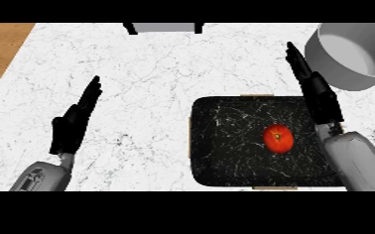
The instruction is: Pick the tomato from the tray and place it in the pot
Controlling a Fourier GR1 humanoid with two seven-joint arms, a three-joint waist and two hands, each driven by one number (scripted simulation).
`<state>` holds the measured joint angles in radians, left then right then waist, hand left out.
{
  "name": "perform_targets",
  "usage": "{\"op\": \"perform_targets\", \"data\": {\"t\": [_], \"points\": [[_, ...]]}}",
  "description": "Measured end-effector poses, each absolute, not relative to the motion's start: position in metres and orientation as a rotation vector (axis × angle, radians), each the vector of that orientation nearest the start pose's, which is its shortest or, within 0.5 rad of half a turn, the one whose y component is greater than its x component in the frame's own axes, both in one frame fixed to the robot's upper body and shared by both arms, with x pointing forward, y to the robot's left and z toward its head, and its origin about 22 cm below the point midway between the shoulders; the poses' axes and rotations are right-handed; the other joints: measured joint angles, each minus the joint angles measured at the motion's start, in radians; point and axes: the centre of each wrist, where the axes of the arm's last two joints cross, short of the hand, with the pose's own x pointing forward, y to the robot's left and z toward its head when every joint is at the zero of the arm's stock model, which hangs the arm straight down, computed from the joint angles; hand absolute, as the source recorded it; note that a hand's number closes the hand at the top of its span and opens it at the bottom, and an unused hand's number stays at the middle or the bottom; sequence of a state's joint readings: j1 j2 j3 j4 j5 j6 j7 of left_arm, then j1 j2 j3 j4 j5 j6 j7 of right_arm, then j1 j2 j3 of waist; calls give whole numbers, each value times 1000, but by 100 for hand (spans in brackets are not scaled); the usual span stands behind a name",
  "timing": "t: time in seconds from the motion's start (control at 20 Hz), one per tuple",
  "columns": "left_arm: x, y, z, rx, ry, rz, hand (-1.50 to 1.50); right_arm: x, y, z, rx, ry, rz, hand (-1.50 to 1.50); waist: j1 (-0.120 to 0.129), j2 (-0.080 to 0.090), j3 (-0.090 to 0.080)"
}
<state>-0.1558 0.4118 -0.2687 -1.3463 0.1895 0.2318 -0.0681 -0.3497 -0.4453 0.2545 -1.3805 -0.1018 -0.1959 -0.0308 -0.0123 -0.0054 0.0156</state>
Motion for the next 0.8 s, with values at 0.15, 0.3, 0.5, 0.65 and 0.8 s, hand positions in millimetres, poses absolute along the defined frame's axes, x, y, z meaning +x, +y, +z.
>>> {"op": "perform_targets", "data": {"t": [0.15, 0.3, 0.5, 0.65, 0.8], "points": [[266, 286, 1, 275, -1493, -222, 0, 300, -268, 56, -323, -1634, 312, 150, -3, -3, -9], [257, 314, 3, 397, -1454, -180, 0, 278, -297, 44, -475, -1487, 204, 150, -21, -11, -14], [248, 333, 1, 453, -1391, -137, 0, 261, -350, 57, -937, -1487, 401, -150, -49, -21, -25], [237, 341, -1, 473, -1363, -115, 0, 237, -346, 54, -1100, -1556, 448, -150, -50, -21, -22], [233, 344, 3, 468, -1361, -111, 0, 202, -330, 55, -1152, -1600, 457, -150, -45, -16, -20]]}}
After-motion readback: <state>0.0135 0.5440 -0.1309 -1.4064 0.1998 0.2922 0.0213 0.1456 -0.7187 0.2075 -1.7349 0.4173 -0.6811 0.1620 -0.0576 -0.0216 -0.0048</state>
